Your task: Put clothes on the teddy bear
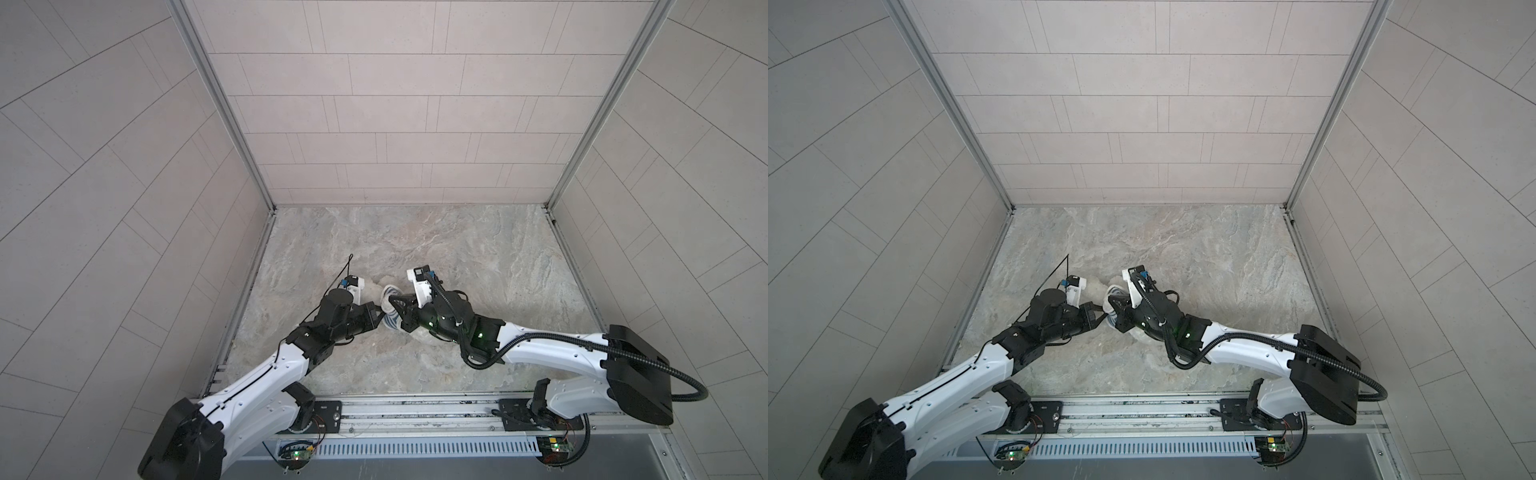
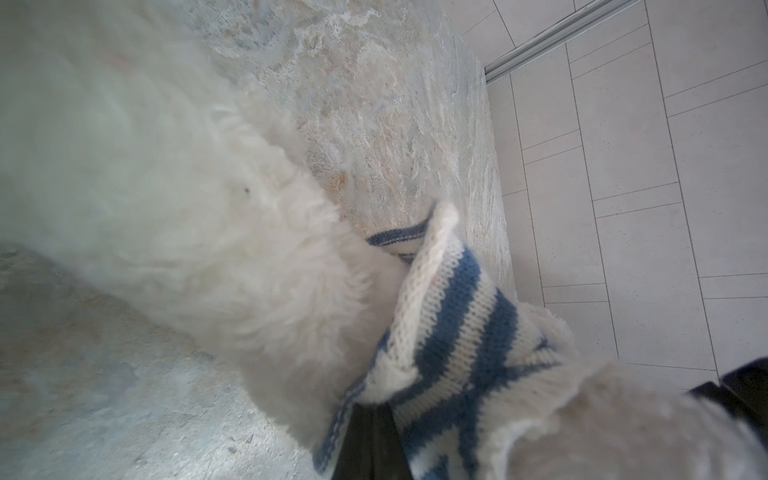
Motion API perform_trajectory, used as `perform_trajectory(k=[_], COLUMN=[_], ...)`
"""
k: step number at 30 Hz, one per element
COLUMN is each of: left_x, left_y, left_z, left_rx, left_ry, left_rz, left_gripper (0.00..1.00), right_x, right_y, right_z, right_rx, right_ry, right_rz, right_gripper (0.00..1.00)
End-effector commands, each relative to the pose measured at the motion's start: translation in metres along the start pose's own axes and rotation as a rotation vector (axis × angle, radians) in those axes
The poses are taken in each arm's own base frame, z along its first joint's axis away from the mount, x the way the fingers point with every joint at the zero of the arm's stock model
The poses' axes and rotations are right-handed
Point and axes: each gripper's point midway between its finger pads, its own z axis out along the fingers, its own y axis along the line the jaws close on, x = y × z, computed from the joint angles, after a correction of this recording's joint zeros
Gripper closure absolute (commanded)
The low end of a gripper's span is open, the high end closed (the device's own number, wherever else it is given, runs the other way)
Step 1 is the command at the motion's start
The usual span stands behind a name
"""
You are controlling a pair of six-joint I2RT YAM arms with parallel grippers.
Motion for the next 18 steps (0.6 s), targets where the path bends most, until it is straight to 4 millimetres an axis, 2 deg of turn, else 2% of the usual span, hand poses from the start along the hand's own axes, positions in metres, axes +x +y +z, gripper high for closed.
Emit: perform_trajectory(k=[1, 8, 10, 12, 13, 15, 16, 18], left_x=[0.008, 0.009, 0.007, 0.002, -0.001, -0.007, -0.010, -0.012], left_y=[0.017, 0.025, 0.017, -0.004, -0.019, -0.040, -0.047, -0.055], left_z=[-0.004, -0.015, -0.018, -0.024, -0.030, -0.041, -0.045, -0.048], left_rx=[-0.041, -0.070, -0.040, 0.041, 0.096, 0.169, 0.190, 0.217], left_ry=[0.016, 0.020, 0.015, 0.001, -0.014, -0.048, -0.064, -0.070], left_rz=[0.010, 0.057, 0.083, 0.131, 0.161, 0.223, 0.244, 0.265], left_gripper=[1.00, 1.00, 1.00, 1.00, 0.96, 0.77, 0.69, 0.61], right_x=[-0.045, -0.045, -0.043, -0.043, -0.043, -0.044, -0.046, -0.047], right_y=[0.027, 0.018, 0.018, 0.019, 0.020, 0.020, 0.020, 0.021], right_z=[-0.017, -0.023, -0.023, -0.022, -0.022, -0.022, -0.022, -0.022], right_rx=[-0.110, -0.084, -0.087, -0.091, -0.092, -0.092, -0.094, -0.096], right_ry=[-0.164, -0.184, -0.179, -0.173, -0.171, -0.173, -0.179, -0.187], right_rz=[0.028, 0.032, 0.037, 0.040, 0.042, 0.045, 0.049, 0.054], right_gripper=[1.00, 1.00, 1.00, 1.00, 1.00, 1.00, 1.00, 1.00])
